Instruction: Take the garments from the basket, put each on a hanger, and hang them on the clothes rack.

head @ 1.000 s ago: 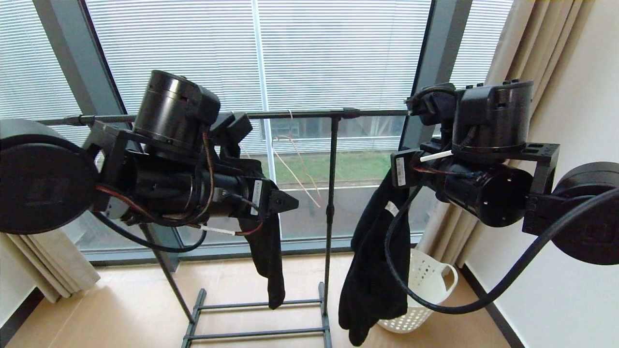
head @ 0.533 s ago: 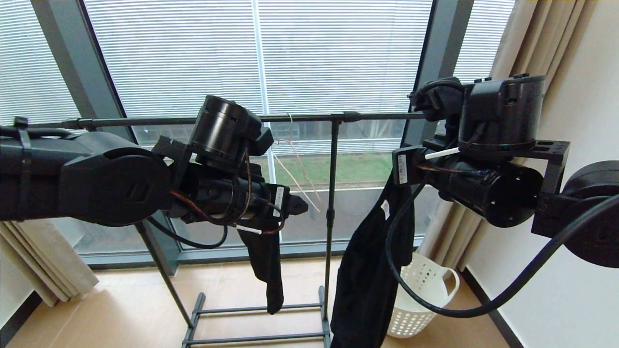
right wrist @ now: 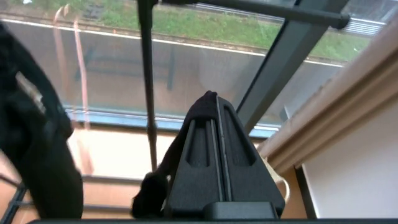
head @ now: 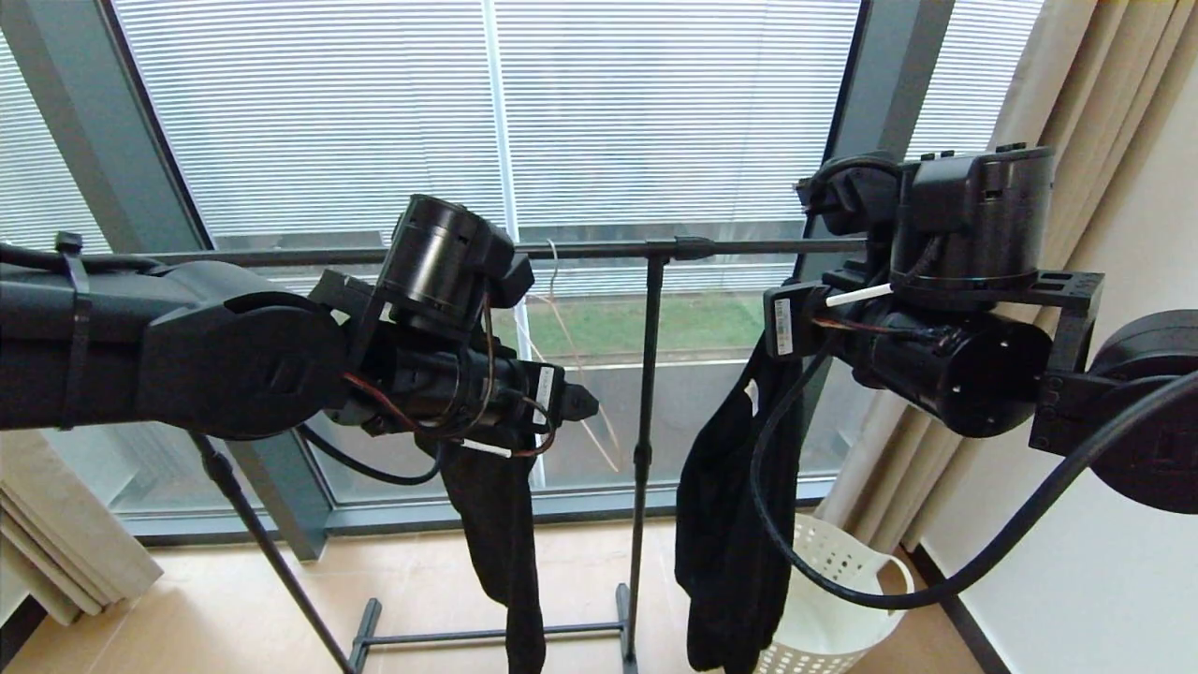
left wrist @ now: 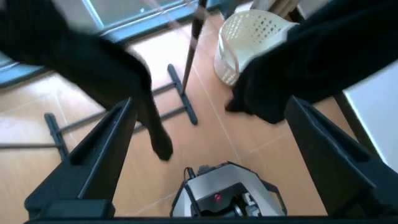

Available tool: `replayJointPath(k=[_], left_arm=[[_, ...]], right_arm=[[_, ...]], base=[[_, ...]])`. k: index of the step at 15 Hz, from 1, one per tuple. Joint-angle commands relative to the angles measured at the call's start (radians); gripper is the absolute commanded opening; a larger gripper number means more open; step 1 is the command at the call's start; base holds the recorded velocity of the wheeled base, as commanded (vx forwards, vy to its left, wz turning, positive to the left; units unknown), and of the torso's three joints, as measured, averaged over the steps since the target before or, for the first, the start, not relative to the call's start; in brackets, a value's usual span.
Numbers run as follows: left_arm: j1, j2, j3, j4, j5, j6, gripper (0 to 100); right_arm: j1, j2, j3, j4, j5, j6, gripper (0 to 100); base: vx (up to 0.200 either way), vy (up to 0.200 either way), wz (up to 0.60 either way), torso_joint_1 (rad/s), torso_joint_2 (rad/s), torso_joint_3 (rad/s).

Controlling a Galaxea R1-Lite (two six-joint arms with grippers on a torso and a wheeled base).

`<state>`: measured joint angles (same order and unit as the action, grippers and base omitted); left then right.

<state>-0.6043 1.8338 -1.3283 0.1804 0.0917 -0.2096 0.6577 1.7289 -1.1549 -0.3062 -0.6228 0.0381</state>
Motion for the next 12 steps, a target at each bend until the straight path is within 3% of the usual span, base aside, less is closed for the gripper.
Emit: replayJointPath(k=[1,5,7,12], left_arm=[[-0.002,-0.001,0.001,0.001,0.0,-0.001,100],[-0.002,0.001,0.004,-0.006,0.013,-0.005,100],[0.001,0.015,0.012,-0.056,0.026,-0.024,100],[-0.002,0.061,0.0,-0.065,0.163,-0.054,100]], right_arm=[[0.0,0.001,0.001,-0.001,0.0,-0.001,0],[0.0,0.003,0.004,-0.001,0.0,-0.006,0],[0.0,0.008,0.003,-0.001,0.0,-0.006,0],[0.0,0.014,0.003,-0.001,0.002,-0.007,0]], base=[[0.2,-0.2,0.0,0.012,0.0,-0.002],[0.2,-0.2,0.0,0.002,0.0,0.0],[0.0,0.0,0.0,0.0,0.0,0.0],[0.0,0.0,0.0,0.0,0.0,0.0]])
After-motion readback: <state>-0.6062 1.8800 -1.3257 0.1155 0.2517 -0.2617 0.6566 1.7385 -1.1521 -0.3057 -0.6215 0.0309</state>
